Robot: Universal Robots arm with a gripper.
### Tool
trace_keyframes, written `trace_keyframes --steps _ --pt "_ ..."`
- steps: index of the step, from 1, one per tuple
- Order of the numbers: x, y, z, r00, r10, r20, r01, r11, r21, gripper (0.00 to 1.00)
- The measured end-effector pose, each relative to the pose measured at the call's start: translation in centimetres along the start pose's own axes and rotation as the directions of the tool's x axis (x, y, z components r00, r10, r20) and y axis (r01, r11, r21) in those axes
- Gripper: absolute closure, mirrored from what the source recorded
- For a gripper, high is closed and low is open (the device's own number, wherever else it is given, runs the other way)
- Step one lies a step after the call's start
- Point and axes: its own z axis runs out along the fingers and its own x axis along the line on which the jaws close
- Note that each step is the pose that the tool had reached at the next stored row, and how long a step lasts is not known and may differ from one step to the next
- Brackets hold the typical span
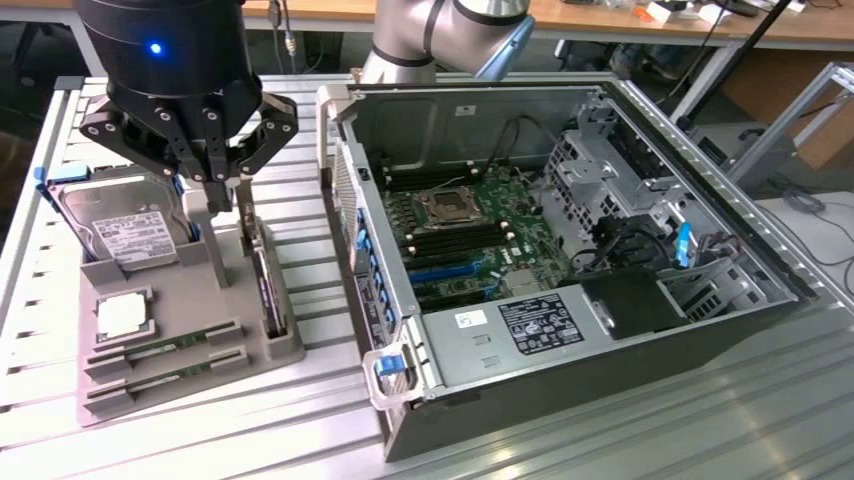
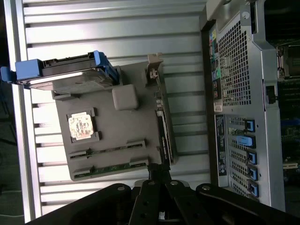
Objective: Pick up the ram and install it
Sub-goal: 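Reach for the ram, then pick up the ram and move it above insertion slot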
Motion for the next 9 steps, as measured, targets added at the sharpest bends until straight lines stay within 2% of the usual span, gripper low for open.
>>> trace_keyframes --steps 9 --pt "0.0 0.0 0.0 1.0 0.0 0.0 0.0 1.0 0.0 0.9"
